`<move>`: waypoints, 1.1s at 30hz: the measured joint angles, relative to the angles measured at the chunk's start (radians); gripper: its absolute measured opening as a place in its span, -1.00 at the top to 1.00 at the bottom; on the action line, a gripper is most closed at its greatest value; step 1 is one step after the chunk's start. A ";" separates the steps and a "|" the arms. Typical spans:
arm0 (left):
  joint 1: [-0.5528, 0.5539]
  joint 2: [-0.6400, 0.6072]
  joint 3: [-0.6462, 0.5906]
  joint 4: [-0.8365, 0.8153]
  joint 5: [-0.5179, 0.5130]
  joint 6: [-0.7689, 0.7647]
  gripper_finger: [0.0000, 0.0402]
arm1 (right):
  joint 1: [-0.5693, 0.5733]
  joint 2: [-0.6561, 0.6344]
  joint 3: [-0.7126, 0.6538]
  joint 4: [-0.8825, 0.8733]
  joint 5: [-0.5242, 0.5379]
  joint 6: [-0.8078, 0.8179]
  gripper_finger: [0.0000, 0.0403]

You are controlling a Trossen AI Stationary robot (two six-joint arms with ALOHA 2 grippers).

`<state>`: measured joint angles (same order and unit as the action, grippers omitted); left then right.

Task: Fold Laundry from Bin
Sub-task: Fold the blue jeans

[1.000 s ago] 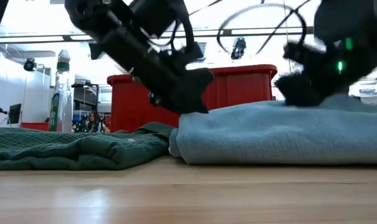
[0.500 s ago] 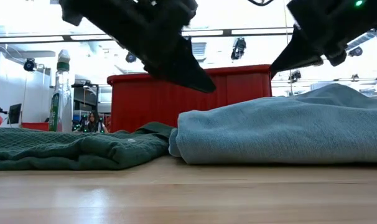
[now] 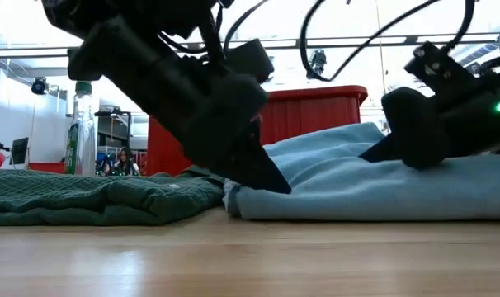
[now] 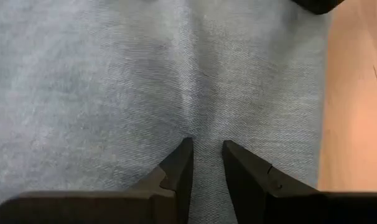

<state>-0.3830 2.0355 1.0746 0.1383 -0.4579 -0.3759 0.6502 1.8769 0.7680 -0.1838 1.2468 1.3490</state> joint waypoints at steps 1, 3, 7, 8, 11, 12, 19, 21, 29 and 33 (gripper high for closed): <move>-0.003 0.013 0.001 0.002 -0.003 -0.017 0.63 | 0.000 0.009 0.000 -0.046 0.008 0.077 0.94; -0.007 0.031 0.002 0.003 -0.007 -0.046 0.63 | 0.004 0.015 0.000 -0.146 0.013 0.216 0.94; -0.007 0.034 0.002 -0.001 -0.002 -0.062 0.63 | 0.025 -0.010 -0.003 -0.285 -0.001 0.339 0.94; -0.007 0.028 0.001 -0.003 0.004 -0.055 0.63 | 0.028 -0.023 -0.004 -0.300 -0.011 0.341 0.94; -0.007 -0.003 -0.002 -0.012 0.016 -0.023 0.63 | 0.036 -0.078 -0.008 -0.313 -0.043 0.300 0.94; -0.007 -0.015 -0.005 -0.019 0.024 -0.009 0.63 | 0.037 -0.100 -0.009 -0.319 -0.053 0.276 0.94; -0.010 -0.134 -0.012 -0.068 0.041 0.119 0.63 | 0.037 -0.293 -0.010 -0.316 -0.059 0.084 0.94; -0.003 -0.158 -0.010 -0.059 0.010 0.164 0.63 | 0.026 -0.341 -0.010 -0.312 -0.039 0.027 0.94; 0.104 -0.181 -0.009 -0.022 -0.027 0.277 0.63 | -0.105 -0.423 -0.010 -0.289 -0.002 -0.135 0.94; 0.182 -0.157 -0.009 -0.014 -0.074 0.284 0.63 | -0.196 -0.394 -0.009 -0.214 -0.069 -0.201 0.94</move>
<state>-0.2008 1.8784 1.0660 0.1242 -0.5320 -0.0917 0.4543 1.4829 0.7586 -0.3977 1.1777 1.1481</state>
